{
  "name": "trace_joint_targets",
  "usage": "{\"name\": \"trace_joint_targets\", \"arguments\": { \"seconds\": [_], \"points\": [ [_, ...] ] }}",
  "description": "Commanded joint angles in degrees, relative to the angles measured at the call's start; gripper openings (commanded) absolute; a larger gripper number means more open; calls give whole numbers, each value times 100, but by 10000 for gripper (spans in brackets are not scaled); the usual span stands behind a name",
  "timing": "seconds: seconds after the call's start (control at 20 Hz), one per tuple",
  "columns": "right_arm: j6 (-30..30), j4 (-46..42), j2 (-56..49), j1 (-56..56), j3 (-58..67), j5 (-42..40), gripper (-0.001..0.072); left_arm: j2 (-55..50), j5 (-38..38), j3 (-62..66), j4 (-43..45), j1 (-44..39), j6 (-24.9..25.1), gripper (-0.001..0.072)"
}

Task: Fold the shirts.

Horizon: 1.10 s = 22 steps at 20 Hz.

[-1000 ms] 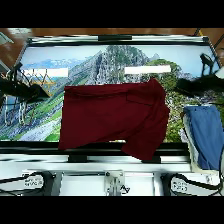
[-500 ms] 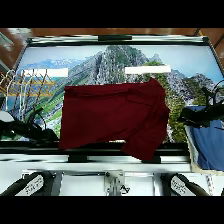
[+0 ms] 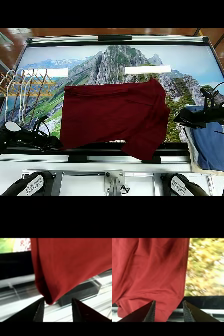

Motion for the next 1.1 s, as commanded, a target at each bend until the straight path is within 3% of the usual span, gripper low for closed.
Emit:
{"name": "trace_joint_targets", "arguments": {
  "seconds": [0.0, 0.05, 0.1, 0.25, 0.35, 0.65, 1.05],
  "points": [
    [-4, 31, 7, -2, -9, 42, 469, 9, 328, -50, -267, 0, 109, 390],
    [-4, 31, 7, -2, -9, 44, 469, 9, 374, -50, -275, 0, 129, 368],
    [-4, 31, 7, -2, -9, 55, 469, 7, 420, -52, -275, 0, 129, 282],
    [-4, 31, 7, -2, -9, 59, 469, 7, 450, -61, -278, 0, 133, 117],
    [-4, 31, 7, -2, -9, 72, 469, 7, 448, -61, -278, 0, 155, 39],
    [-7, 26, 7, -2, -9, 120, 469, 9, 601, 140, 251, 7, 297, 37],
    [-4, 26, 7, -2, -9, 109, 469, 7, 1757, 238, -452, 2, 448, 37]
  ]
}}
